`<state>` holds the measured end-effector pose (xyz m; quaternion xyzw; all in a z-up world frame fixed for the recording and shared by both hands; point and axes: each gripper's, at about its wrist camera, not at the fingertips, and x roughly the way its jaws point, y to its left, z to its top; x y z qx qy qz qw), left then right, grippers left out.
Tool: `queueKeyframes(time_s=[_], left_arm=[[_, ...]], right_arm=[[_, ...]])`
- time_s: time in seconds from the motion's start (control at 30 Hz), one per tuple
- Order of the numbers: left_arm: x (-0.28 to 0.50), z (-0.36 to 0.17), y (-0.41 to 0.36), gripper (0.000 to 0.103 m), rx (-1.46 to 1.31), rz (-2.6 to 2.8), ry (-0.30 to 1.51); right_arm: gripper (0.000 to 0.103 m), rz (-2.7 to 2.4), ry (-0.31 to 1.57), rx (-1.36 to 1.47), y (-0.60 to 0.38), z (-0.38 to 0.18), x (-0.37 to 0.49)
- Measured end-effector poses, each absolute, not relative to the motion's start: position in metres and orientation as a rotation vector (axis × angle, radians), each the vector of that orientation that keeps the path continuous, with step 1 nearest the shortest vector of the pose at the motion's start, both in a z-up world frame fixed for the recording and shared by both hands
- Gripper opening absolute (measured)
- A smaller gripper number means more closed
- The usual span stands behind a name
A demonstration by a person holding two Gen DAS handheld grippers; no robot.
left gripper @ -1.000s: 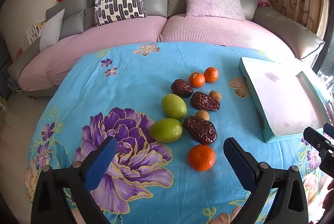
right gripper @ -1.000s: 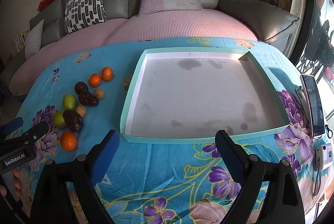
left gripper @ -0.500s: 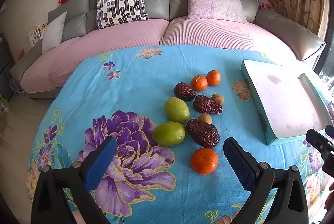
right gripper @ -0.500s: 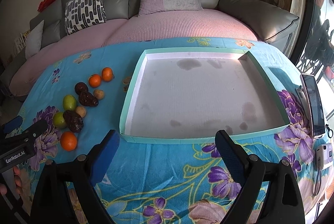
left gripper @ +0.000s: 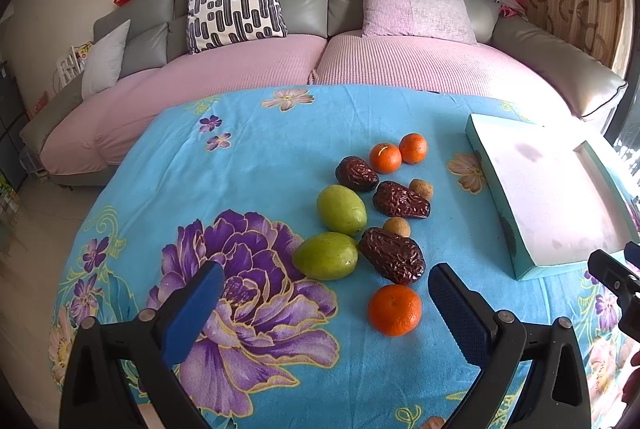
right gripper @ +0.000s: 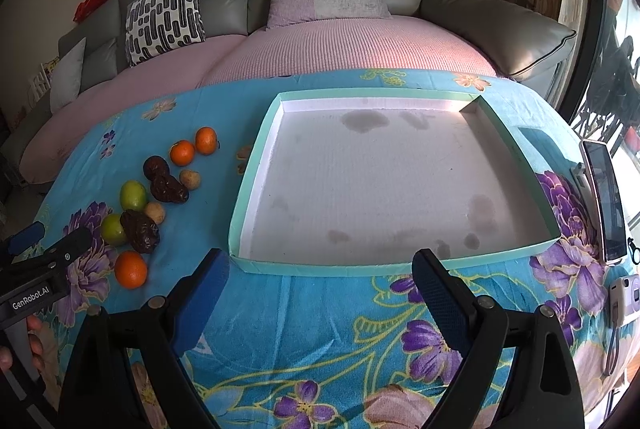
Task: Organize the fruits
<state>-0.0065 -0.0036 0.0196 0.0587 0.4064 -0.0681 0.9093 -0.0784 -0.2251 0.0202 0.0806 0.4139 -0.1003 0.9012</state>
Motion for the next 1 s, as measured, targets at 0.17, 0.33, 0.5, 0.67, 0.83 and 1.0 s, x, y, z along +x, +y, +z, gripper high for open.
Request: queueKeyframes(time_s=[0.17,0.33,0.5,0.67,0.83,1.0], left_arm=[[-0.0061,0.0191,-0.0033,0.103,0.114,-0.146,0.831],[-0.0056,0.0193,-0.0047,0.103,0.11,-0.171,0.826],[-0.0058,0.02,-0.0073,0.103,0.122,-0.174,0.824],[-0.0054,0.0186,-0.0088,0.103,0.136,-0.177,0.825],[-0.0037,0.0196,-0.0058,0.103,0.124,-0.177,0.817],[0.001,0.0191,-0.0031,0.103,0.129,-0.171,0.813]], right_arm=[[0.093,-0.209,0.853,0.173,-0.226,0.0191,-0.0781],[0.093,-0.205,0.856,0.173,-0.2262,0.018,-0.0778],[0.093,-0.204,0.859,0.172,-0.2263,0.0177,-0.0775],[0.093,-0.202,0.862,0.173,-0.2268,0.0161,-0.0766],[0.093,-0.2,0.865,0.172,-0.2265,0.0149,-0.0751],[0.093,-0.197,0.856,0.175,-0.2246,0.0143,-0.0727]])
